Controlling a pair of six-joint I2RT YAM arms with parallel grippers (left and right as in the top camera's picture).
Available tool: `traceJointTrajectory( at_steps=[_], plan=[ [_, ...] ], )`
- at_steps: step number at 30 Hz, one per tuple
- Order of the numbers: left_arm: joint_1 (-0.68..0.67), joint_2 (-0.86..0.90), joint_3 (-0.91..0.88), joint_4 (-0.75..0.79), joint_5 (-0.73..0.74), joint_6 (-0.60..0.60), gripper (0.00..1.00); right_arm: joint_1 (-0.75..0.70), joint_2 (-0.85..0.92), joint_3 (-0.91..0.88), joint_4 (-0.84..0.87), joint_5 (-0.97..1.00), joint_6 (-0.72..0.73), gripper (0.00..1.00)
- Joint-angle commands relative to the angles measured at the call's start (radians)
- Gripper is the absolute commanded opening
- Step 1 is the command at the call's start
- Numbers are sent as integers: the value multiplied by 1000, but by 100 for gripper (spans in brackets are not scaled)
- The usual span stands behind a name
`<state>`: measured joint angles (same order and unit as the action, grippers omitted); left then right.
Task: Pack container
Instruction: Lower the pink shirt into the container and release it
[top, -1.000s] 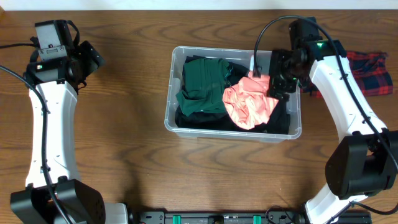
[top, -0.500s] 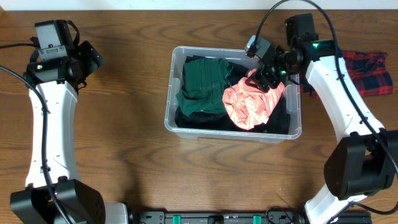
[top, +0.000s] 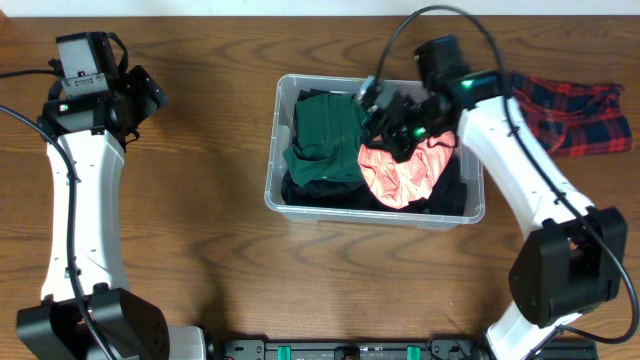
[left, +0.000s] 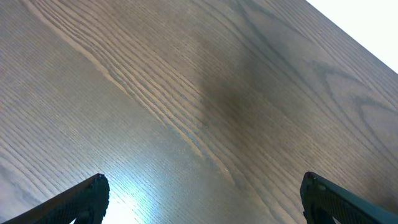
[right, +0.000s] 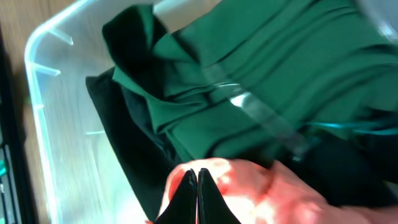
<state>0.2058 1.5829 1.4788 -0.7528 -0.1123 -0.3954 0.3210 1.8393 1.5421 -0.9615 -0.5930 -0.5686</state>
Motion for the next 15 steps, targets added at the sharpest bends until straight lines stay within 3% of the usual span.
traceJointTrajectory(
  at_steps=[1, 11, 15],
  plan=[
    [3, 0, 8, -2, -16, 1, 98, 41, 1, -55, 21, 92, 14, 2],
    [3, 0, 8, -2, -16, 1, 98, 72, 1, -338, 203, 159, 15, 6],
    [3, 0, 8, -2, -16, 1, 98, 71, 1, -370, 231, 158, 41, 9]
  ],
)
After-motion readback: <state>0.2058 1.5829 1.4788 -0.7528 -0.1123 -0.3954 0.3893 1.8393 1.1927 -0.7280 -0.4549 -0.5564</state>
